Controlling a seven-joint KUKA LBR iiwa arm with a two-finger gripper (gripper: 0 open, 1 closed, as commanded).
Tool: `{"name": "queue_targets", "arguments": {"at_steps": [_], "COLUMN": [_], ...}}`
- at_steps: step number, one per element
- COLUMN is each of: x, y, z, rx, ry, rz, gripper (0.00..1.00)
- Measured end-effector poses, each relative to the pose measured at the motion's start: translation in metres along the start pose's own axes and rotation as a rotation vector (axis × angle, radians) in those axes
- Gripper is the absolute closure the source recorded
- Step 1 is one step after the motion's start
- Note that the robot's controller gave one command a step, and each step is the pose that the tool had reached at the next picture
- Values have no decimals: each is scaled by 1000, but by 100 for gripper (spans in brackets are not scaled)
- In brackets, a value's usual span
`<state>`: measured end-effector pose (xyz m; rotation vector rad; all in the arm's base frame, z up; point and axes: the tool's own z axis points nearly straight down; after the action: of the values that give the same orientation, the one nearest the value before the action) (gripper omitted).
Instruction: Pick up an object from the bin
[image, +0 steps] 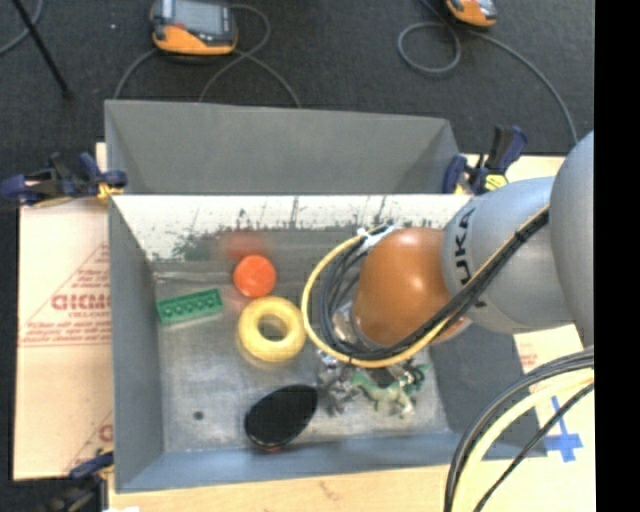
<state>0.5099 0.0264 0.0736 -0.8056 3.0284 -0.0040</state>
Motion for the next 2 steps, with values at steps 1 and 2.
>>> {"name": "queue_targets", "arguments": {"at_steps": [1, 2], "x": [0, 0], "y": [0, 0], "z": [0, 0], "rx": [0, 0], "ry": [0, 0], "rz": [0, 0], "gripper": [100, 100]}}
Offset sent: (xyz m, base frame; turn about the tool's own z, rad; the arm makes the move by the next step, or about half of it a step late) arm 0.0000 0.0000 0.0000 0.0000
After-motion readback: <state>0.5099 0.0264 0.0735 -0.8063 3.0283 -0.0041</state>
